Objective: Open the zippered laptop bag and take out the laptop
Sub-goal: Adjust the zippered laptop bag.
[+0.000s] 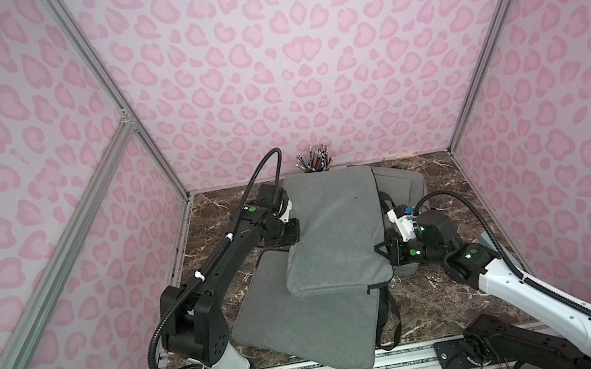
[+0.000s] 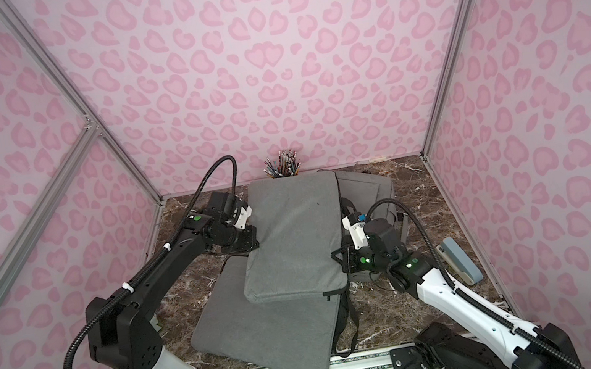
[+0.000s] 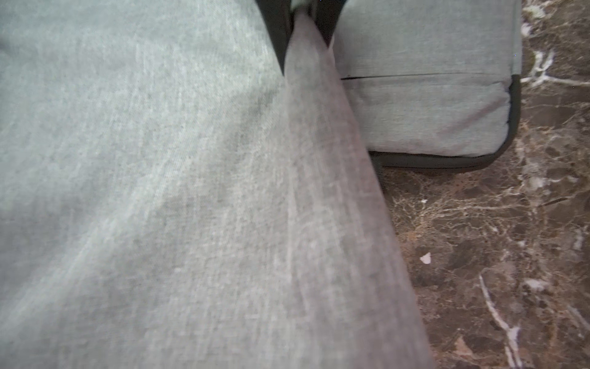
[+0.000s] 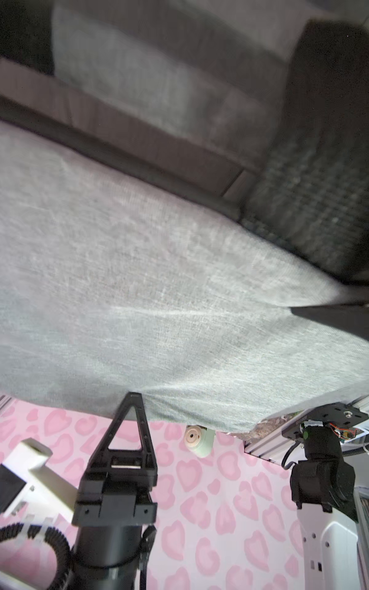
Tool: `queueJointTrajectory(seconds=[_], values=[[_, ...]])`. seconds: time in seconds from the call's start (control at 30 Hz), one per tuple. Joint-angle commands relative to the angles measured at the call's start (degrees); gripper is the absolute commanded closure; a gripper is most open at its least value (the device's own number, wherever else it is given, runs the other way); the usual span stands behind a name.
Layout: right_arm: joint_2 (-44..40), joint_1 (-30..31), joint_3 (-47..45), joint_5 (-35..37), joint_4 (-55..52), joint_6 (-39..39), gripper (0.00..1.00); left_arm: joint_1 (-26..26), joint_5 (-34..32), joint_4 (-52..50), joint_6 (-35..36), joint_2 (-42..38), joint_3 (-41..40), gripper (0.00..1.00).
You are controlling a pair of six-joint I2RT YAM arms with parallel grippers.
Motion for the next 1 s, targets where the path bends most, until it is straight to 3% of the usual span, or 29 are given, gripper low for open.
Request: queueJointTrajectory(seconds=[0.0, 0.43, 0.73, 0.87, 0.97], values=[[2.5, 4.2, 0.6, 0.3, 10.3, 3.9, 1.0, 2.6, -3.6, -0.8, 3.9, 0.0, 2.2, 0.98], [19.1, 19.5, 2.7, 6.7, 26.1, 15.5, 1.0, 13.7, -10.4, -2.0, 8.9, 6.0, 0.9, 0.98], [26.3, 24.0, 2.8, 7.7, 29.9, 17.2, 1.0, 14.8, -12.7, -3.0, 9.0, 10.8, 0.9, 0.94], [26.5, 24.2, 2.4, 7.9, 28.7, 16.5, 0.84, 15.1, -13.4, -4.2, 9.1, 13.4, 1.4, 0.9], [25.2, 24.1, 2.7, 9.3, 25.3, 15.1, 0.66, 15.2, -14.5, -4.4, 9.2, 13.8, 1.8, 0.82]])
